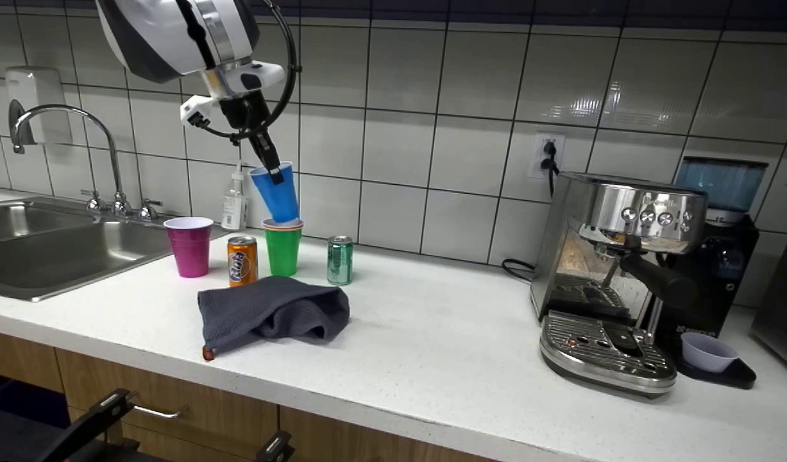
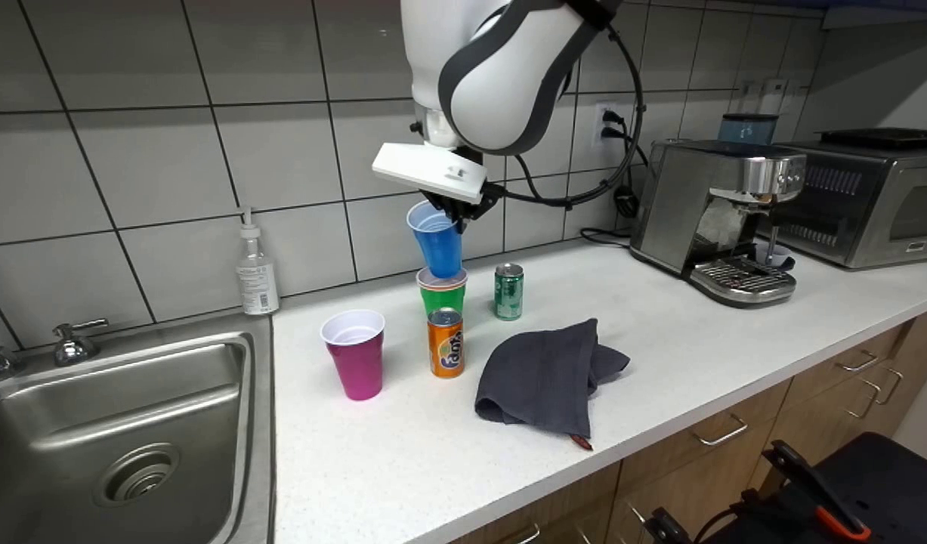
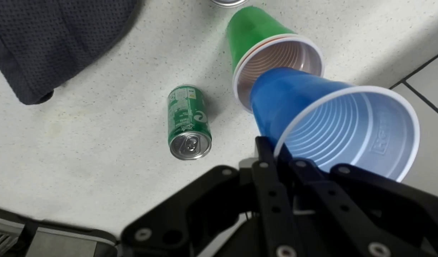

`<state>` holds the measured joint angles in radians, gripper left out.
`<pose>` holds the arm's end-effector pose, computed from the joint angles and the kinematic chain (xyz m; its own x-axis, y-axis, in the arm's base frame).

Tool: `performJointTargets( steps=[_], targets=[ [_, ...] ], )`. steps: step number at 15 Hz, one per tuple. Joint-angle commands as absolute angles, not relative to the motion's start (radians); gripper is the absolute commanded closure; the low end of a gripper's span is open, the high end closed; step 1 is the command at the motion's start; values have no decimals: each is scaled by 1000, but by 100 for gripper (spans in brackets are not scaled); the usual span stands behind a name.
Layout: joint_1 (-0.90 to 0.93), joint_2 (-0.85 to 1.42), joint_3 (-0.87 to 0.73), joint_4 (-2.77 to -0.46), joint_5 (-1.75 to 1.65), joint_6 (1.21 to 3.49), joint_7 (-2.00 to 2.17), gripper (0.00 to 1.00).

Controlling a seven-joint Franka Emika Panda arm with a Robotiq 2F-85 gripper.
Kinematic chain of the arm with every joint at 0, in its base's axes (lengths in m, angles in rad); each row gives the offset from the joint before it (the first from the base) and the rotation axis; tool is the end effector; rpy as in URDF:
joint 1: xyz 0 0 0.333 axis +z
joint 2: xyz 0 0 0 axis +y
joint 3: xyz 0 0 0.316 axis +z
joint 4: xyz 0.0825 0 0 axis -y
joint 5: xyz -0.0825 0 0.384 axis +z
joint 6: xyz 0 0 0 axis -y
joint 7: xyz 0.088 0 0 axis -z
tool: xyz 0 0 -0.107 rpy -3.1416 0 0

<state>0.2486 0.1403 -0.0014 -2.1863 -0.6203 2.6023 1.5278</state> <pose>0.5527 0.1518 0.3492 0.6154 -0.6609 0.4295 -0.6788 -0.7214 -0.1375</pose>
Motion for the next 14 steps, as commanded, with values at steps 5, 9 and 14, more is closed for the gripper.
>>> performJointTargets(
  steps=[5, 9, 14],
  targets=[
    [230, 156, 24, -2177, -582, 2586, 1521, 99],
    [231, 175, 19, -2170, -569, 2587, 1519, 99],
    [227, 194, 16, -2163, -525, 2593, 1502, 99]
  ],
)
